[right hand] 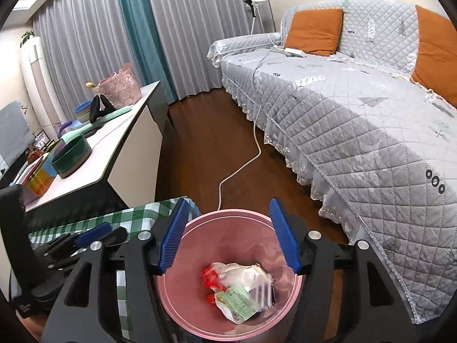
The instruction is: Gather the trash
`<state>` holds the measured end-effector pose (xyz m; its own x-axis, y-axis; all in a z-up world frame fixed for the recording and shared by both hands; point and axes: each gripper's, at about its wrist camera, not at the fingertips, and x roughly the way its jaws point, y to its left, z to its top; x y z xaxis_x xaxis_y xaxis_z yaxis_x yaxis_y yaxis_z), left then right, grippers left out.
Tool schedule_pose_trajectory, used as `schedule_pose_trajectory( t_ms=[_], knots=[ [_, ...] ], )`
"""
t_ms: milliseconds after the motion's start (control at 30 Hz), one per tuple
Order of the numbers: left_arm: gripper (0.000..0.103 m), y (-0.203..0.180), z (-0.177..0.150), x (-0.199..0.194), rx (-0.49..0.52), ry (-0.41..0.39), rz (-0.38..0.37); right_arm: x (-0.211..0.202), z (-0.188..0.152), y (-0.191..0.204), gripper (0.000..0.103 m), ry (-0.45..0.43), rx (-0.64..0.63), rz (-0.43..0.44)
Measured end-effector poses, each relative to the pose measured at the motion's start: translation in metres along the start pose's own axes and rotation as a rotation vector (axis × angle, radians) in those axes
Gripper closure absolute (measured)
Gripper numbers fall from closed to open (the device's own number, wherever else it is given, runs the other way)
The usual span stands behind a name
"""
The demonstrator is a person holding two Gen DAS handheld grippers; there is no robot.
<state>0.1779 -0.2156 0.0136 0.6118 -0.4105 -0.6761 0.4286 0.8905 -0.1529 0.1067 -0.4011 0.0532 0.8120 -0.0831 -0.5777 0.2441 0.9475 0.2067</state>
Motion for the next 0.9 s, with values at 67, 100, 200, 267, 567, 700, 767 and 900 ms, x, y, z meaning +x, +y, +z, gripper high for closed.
schedule_pose_trajectory(
  t_ms=[67,100,200,267,567,700,767,900],
  knots=[
    [0.060,0.004,-0.001,-0.007,-0.005,-0.008,0.005,-0.001,-0.001,0.002,0.039,-0.003,-0.007,-0.007],
    [0.057,0.005,-0.001,-0.011,-0.008,-0.015,0.008,-0.003,-0.001,0.004,0.037,-0.007,-0.012,-0.011],
    [0.049,0.011,-0.004,-0.027,-0.022,-0.042,0.017,-0.006,-0.003,0.008,0.031,-0.015,-0.026,-0.018],
    [0.044,0.015,-0.005,-0.037,-0.035,-0.053,0.017,-0.011,-0.005,0.011,0.024,-0.023,-0.035,-0.023],
    [0.026,0.030,-0.023,-0.095,-0.049,-0.128,0.060,-0.037,-0.012,0.021,0.010,-0.025,-0.033,-0.003],
    [0.026,0.040,-0.034,-0.120,-0.072,-0.139,0.058,-0.062,-0.017,0.026,0.005,-0.050,-0.022,-0.012],
    [0.026,0.045,-0.042,-0.132,-0.087,-0.148,0.060,-0.073,-0.021,0.031,0.005,-0.045,-0.019,-0.009],
    [0.025,0.057,-0.058,-0.156,-0.125,-0.157,0.054,-0.093,-0.036,0.050,0.005,-0.036,-0.055,-0.025]
  ],
)
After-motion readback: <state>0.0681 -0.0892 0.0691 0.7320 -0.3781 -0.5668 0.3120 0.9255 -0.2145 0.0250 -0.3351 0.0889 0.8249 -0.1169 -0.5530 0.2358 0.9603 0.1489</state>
